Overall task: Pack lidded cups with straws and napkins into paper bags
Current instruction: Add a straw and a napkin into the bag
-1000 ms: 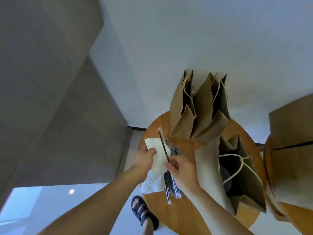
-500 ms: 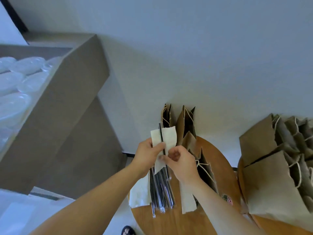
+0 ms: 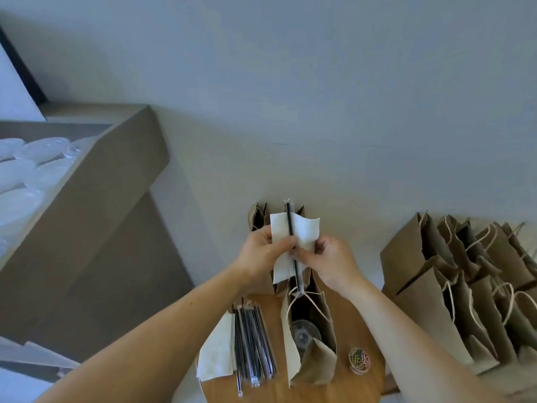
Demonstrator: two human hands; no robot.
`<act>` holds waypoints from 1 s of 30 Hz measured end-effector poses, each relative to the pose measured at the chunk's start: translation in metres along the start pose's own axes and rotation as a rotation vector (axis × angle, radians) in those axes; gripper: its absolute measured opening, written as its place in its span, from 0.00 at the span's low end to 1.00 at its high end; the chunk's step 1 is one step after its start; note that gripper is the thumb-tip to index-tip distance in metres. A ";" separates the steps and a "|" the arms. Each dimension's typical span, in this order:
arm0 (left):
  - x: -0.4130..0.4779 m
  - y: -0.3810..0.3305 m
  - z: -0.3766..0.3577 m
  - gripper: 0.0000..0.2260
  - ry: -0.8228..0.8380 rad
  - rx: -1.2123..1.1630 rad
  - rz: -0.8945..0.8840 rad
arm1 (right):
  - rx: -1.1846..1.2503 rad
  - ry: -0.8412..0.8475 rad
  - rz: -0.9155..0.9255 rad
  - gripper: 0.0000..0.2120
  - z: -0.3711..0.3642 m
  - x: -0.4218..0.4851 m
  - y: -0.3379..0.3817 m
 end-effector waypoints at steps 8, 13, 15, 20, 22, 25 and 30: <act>0.024 0.087 0.034 0.25 0.022 0.446 0.212 | -0.221 -0.254 -0.079 0.08 0.048 0.018 -0.026; 0.007 0.192 0.027 0.25 0.282 0.788 0.547 | -0.315 -0.261 -0.185 0.09 0.030 0.030 -0.065; 0.008 0.209 0.015 0.24 0.261 0.764 0.577 | -0.370 -0.239 -0.246 0.10 0.016 0.028 -0.083; 0.027 0.210 0.019 0.15 0.023 0.719 0.553 | -0.366 -0.143 -0.275 0.08 -0.012 0.017 -0.111; 0.028 0.208 0.026 0.12 -0.019 0.724 0.555 | -0.357 -0.088 -0.315 0.10 -0.018 0.008 -0.122; 0.024 0.209 0.040 0.13 -0.053 0.720 0.592 | -0.427 0.016 -0.372 0.11 -0.020 -0.008 -0.137; 0.014 0.217 0.051 0.14 -0.090 0.554 0.639 | -0.627 0.314 -0.433 0.05 -0.037 -0.042 -0.159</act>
Point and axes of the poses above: each hand's wrist, its own x-axis towards the middle knuckle, its own z-axis out of the back of the hand, y = z × x, the point moved 9 cm from there along x, towards the middle knuckle, and after that the axes turned 2 degrees about y, right-handed, at the moved point
